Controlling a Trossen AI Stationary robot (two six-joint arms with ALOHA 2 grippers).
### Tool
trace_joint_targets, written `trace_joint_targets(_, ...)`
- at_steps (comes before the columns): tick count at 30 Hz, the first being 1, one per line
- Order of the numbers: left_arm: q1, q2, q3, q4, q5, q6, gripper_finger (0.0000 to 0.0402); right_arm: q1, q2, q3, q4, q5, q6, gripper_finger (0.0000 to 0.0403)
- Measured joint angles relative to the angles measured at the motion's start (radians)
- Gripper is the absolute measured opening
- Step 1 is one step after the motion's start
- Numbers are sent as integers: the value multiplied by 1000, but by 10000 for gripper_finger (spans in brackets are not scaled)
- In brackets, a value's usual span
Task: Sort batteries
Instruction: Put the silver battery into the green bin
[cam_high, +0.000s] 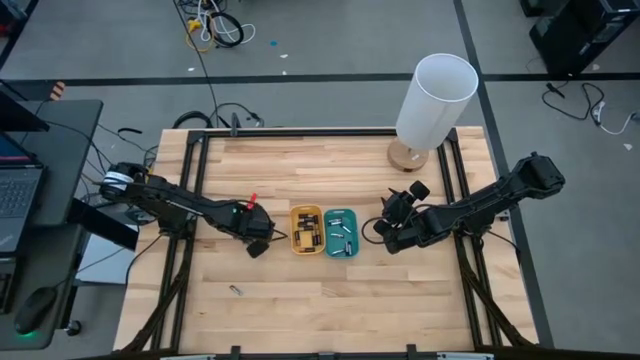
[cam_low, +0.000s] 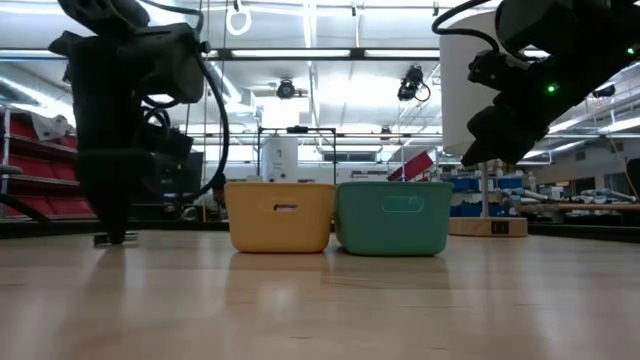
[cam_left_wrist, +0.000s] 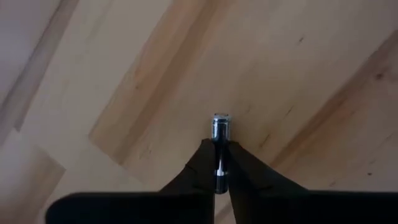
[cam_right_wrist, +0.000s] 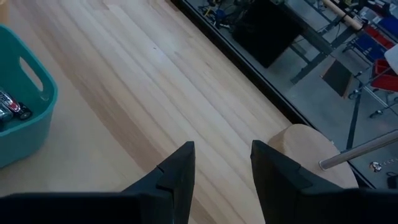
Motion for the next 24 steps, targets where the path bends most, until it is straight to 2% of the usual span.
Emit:
trace_joint_targets(3, 0, 1, 34, -39, 7, -44, 40, -7, 0, 0, 5, 0, 1, 136)
trace_joint_targets(7, 0, 0, 149, -54, -7, -24, 42, -19, 0, 0, 13, -1, 1, 127)
trace_joint_targets(11, -1, -1, 297, 36, -110, 60, 40, -27, 0, 0, 13, -26, 4, 125)
trace_joint_targets(15, 14, 5, 378, 265, -162, 160, 40, -30, 0, 0, 12, -27, 25, 125)
trace_joint_targets(19, 40, 54, 378, 567, -116, 245, 40, -30, 0, 0, 6, -25, 25, 122)
trace_joint_targets(24, 44, 173, 377, 794, -60, 307, 40, -30, 0, 0, -7, -3, 28, 121)
